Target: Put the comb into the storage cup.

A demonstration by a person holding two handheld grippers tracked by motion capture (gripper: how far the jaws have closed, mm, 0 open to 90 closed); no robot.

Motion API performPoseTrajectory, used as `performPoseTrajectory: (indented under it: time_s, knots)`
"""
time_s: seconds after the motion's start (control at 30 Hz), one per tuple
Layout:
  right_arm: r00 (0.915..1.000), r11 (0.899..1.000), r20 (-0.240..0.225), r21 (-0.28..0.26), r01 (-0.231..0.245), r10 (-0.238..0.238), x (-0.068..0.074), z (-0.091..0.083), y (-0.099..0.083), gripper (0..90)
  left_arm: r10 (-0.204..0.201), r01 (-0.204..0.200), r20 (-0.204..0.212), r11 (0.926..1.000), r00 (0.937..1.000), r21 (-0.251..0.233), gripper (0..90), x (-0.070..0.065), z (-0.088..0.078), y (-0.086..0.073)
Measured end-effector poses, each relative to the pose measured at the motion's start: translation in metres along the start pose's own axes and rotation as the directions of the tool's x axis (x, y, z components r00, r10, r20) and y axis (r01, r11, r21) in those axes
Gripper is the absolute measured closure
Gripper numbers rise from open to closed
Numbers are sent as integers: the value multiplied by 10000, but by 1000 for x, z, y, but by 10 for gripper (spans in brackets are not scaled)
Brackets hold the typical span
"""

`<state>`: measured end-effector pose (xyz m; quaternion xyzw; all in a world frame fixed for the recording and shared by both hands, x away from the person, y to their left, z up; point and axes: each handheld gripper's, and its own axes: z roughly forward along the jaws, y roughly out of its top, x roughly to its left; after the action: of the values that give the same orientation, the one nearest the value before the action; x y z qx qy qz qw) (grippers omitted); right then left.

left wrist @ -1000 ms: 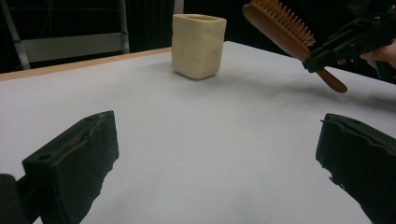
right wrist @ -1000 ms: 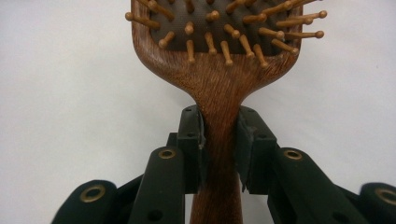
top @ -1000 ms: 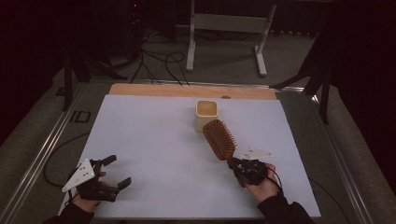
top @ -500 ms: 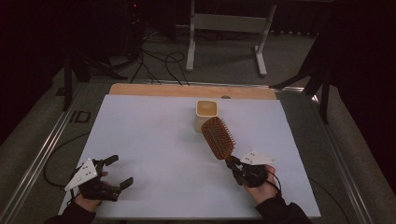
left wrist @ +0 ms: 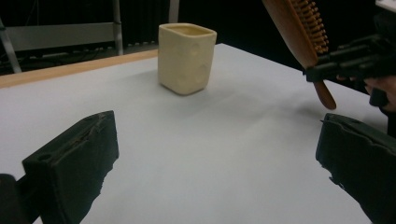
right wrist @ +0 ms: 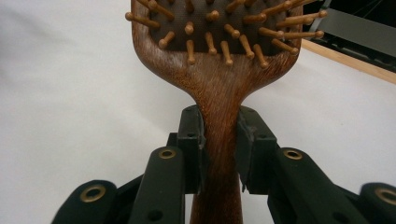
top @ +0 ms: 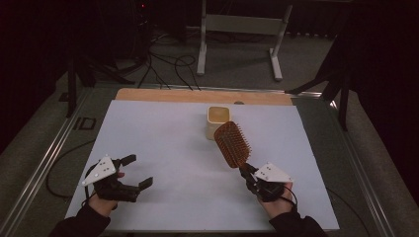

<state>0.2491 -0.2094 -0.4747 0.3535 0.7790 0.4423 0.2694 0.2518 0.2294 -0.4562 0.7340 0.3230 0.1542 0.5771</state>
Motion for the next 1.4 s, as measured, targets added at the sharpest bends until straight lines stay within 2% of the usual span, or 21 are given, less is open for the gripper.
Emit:
performPoseTrajectory:
  time_s: [0.13, 0.2, 0.33, 0.5, 0.67, 0.7, 0.77, 0.87, 1.0, 1.13, 1.4]
  knots:
    - [9999, 9998, 137, -174, -23, 26, -1, -2, 0, 738, -380, 379, 11, 9992, 9993, 134, 1, 0, 9, 19]
    - [9999, 9996, 62, -219, -152, 153, -3, -4, 0, 737, -464, 463, 111, 9988, 9989, 150, 1, -1, 13, 28]
    - [9996, 9990, 157, -372, -229, 235, -5, -6, 0, 737, -330, 322, 308, 9991, 9990, 265, 2, -6, 25, 44]
    - [9994, 9987, 161, -410, -304, 310, -7, -7, 1, 737, 32, -55, 585, 9992, 9983, 404, 3, -18, 41, 64]
    - [9992, 9984, 168, -436, -353, 361, -7, -9, 3, 737, 183, -204, 783, 9994, 9968, 267, 3, -31, 57, 84]
    - [9989, 9981, 275, -497, -369, 383, -6, -9, 3, 737, 177, -197, 831, 9995, 9964, 232, 3, -33, 58, 86]
    - [9990, 9980, 156, -495, -402, 410, -7, -10, 4, 738, 224, -243, 887, 9995, 9958, 206, 3, -37, 63, 91]
    - [9990, 9978, 245, -547, -370, 384, -7, -10, 4, 737, 273, -290, 905, 9994, 9955, 171, 3, -44, 70, 99]
    - [9991, 9980, 300, -560, -283, 300, -6, -11, 5, 737, 287, -317, 948, 9990, 9951, 305, 3, -51, 80, 108]
    - [9991, 9979, 300, -577, -279, 296, -5, -10, 5, 737, 209, -253, 953, 9987, 9952, 450, 3, -58, 91, 116]
    - [9991, 9981, 300, -533, -299, 315, -4, -10, 6, 737, -134, 34, 1291, 9970, 9915, 774, 3, -67, 111, 126]
